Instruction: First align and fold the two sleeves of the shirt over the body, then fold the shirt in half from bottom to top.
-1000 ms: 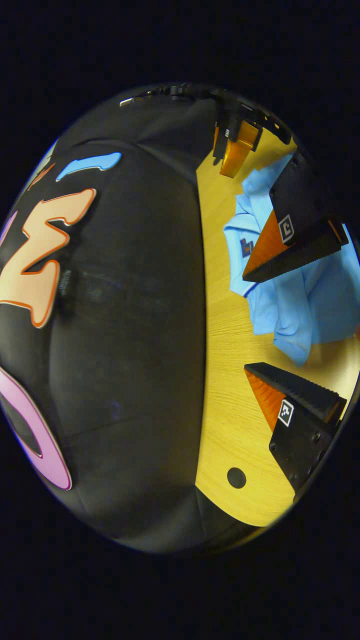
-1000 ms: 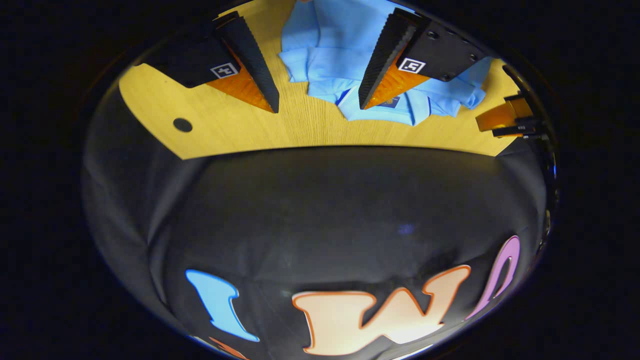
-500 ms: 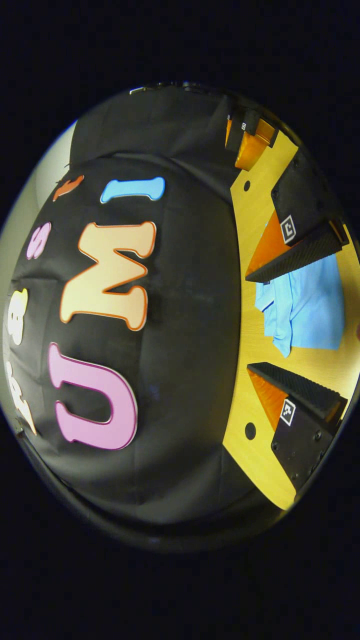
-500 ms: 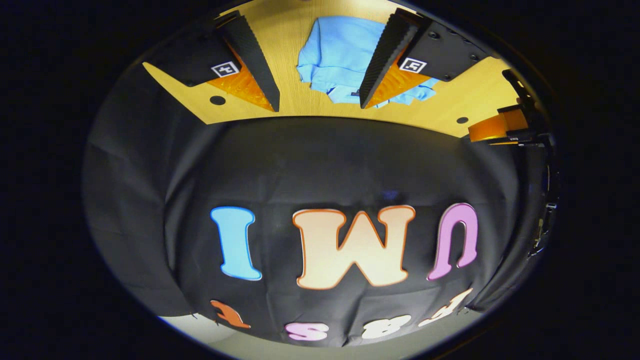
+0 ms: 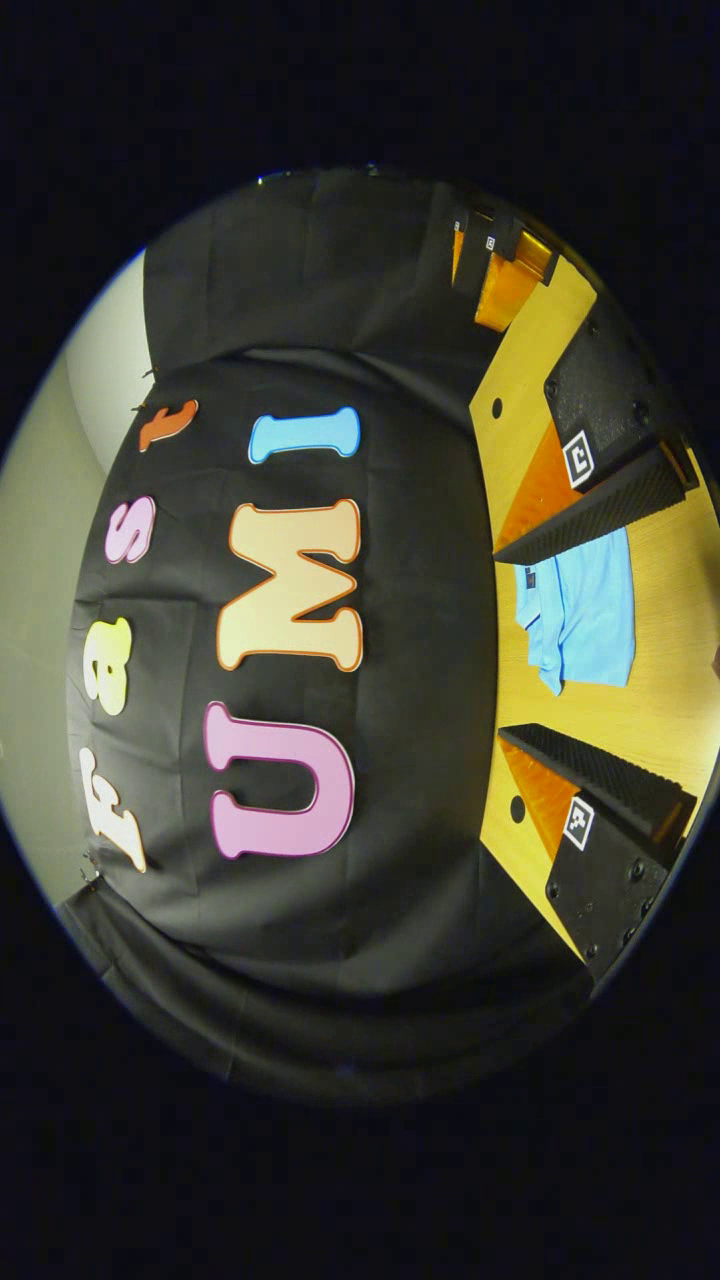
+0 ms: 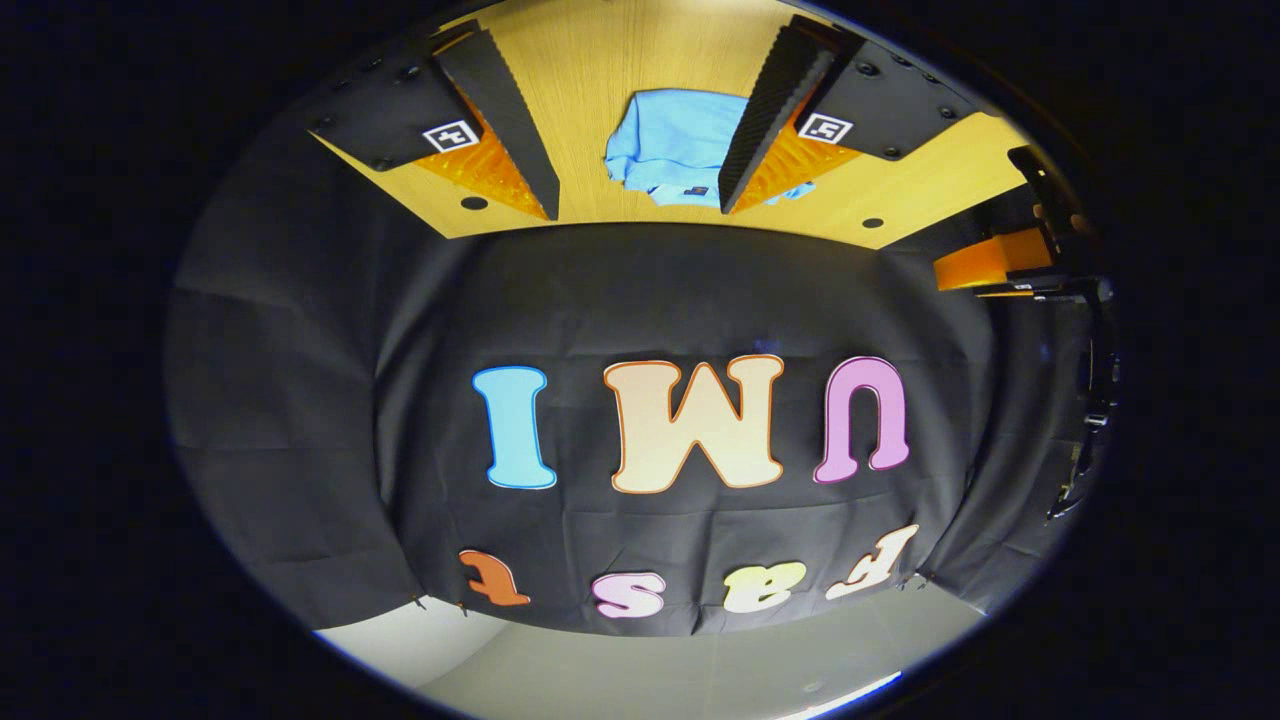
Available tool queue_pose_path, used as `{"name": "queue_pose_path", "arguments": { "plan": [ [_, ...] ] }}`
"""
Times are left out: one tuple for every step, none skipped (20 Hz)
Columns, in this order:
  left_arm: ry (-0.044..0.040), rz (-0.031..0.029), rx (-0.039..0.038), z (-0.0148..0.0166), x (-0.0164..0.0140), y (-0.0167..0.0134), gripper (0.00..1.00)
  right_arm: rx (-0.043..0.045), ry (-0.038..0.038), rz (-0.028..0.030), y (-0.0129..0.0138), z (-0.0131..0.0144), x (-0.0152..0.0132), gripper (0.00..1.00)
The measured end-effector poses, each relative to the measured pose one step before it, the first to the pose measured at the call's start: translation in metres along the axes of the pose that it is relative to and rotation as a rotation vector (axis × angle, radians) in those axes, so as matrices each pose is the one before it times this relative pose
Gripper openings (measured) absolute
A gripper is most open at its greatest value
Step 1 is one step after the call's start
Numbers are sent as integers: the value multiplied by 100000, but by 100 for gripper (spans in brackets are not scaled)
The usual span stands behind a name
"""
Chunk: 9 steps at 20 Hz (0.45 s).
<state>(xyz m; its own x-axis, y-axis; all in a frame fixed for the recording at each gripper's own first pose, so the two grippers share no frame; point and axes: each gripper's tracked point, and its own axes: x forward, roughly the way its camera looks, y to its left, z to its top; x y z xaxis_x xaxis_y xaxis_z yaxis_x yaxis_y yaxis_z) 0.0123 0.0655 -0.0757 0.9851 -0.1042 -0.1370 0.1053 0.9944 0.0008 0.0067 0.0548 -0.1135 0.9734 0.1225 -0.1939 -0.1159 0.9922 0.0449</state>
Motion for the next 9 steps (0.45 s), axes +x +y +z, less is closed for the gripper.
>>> {"name": "queue_pose_path", "arguments": {
  "plan": [
    [-383, 358, -319, 288, -887, -38, 95, -256, -710, -757, -309, 113, -635, 99],
    [-124, 243, -678, 193, -665, -41, 95, 156, 175, -118, -109, 132, -523, 99],
    [-35, -193, -668, 99, -373, -94, 94, 937, 472, 836, 290, 119, -587, 99],
    [-29, 404, -183, 221, -385, 67, 95, 838, -374, 554, 166, 303, -325, 99],
    [-912, 395, -8, 400, -223, 173, 95, 45, -1477, 72, -105, 572, -187, 99],
    [-476, -521, 37, 462, -232, -150, 95, -846, -1166, -618, -218, 446, -145, 99],
    [-657, 191, 222, 177, -163, 50, 94, -1474, -1125, -654, -216, 242, -256, 99],
    [-1076, 473, 384, 392, -67, 189, 95, -913, -936, 185, 60, 378, -104, 99],
    [-1045, -99, 273, 453, -86, -19, 95, -57, -275, 424, 238, 285, -213, 99]
  ]
}}
